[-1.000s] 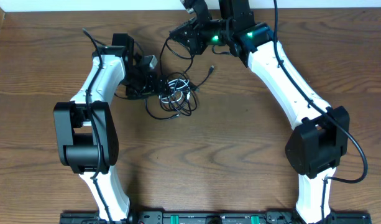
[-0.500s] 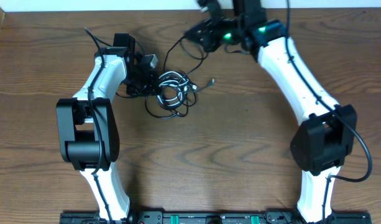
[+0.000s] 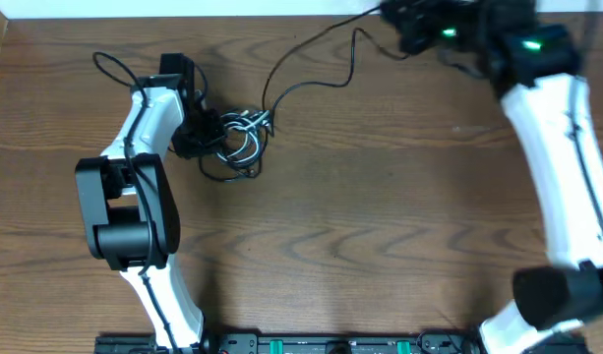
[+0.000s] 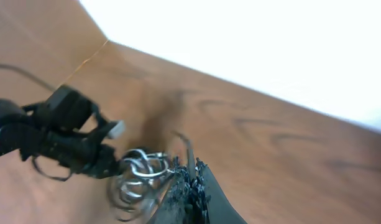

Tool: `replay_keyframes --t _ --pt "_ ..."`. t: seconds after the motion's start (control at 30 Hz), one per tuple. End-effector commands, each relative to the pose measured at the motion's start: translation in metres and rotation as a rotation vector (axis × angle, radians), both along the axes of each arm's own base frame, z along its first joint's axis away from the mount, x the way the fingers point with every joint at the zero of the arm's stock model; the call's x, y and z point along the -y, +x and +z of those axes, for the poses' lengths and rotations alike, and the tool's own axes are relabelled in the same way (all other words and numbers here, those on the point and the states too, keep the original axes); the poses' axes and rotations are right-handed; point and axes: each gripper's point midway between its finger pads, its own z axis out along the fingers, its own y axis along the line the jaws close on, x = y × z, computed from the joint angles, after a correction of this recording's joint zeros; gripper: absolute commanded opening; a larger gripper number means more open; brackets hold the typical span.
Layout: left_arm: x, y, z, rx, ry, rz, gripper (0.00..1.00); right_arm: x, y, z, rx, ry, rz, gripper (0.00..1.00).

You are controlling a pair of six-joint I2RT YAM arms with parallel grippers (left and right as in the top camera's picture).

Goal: Untangle cables

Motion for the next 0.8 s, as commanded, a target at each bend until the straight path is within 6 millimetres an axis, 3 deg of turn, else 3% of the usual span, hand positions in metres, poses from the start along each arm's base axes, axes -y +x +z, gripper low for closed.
replay_keyframes --t 0.0,0.2,0.3,0.43,0.5,0.57,0.77 --pt "-0.018 -0.003 -0.006 -0.029 0.032 0.085 0.07 0.063 -0.004 0.041 0.110 -0.094 -0.209 0.01" --pt "-0.027 -0.007 -0.006 -0.047 0.028 0.138 0.07 0.121 -0.015 0.072 0.169 -0.119 -0.370 0.01" --pt "-0.031 -0.009 -0.006 -0.055 0.026 0.169 0.07 0.145 -0.019 0.077 0.174 -0.132 -0.439 0.01" --pt "-0.032 -0.009 -0.006 -0.058 0.026 0.171 0.08 0.168 -0.021 0.068 0.129 -0.149 -0.503 0.01" --pt "-0.032 -0.010 -0.006 -0.061 0.026 0.172 0.07 0.192 -0.022 0.060 0.096 -0.194 -0.607 0.01" --pt "-0.039 -0.014 -0.007 -0.081 0.058 0.239 0.08 0.242 -0.029 0.051 0.050 -0.290 -0.843 0.01" --pt "-0.057 -0.023 -0.007 -0.112 0.144 0.322 0.08 0.288 -0.050 0.034 -0.041 -0.408 -1.011 0.01"
